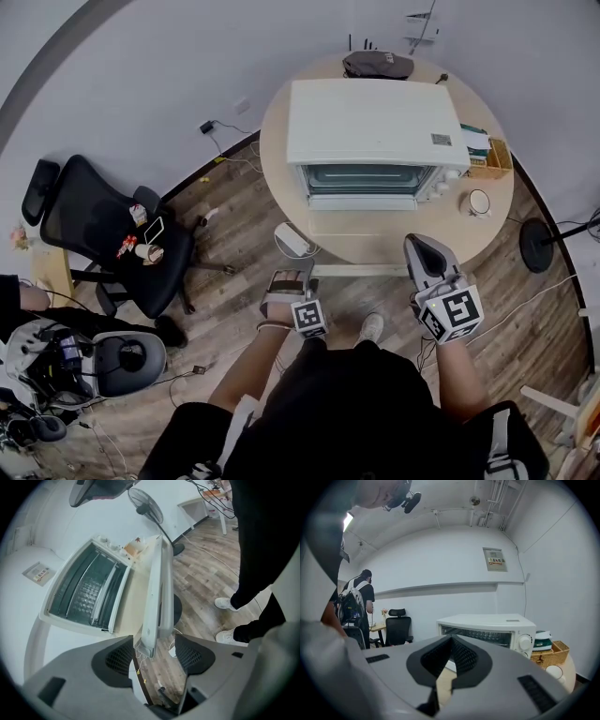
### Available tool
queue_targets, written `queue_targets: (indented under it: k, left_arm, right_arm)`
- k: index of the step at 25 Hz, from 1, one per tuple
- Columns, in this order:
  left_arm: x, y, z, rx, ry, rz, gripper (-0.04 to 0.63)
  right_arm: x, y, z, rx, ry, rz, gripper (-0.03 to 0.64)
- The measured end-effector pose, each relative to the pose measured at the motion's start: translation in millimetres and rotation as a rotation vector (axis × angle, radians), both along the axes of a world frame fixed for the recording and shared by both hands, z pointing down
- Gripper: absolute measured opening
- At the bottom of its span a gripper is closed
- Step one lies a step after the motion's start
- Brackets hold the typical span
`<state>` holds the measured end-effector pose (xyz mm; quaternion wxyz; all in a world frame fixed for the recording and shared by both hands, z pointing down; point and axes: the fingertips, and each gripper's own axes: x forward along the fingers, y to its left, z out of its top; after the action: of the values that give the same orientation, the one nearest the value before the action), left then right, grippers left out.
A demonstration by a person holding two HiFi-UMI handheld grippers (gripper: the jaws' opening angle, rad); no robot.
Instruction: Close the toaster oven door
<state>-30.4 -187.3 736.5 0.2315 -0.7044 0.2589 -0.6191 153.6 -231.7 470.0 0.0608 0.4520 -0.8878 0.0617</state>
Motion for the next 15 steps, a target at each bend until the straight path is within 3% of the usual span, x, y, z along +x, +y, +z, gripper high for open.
queue_targets:
  k: [4, 15]
  left_arm:
    - [1.1, -1.4, -3.1, 0.022, 0.006, 0.001, 0.233]
    - [5.0, -0.9, -10.4, 0.040, 0.005, 0.010, 0.195]
  right_arm:
    - [-0.6, 2.2, -0.6, 0.004, 0.002, -0.002, -0.003]
    - [3.4, 6.1, -2.7, 0.012, -0.006, 0.013, -0.003]
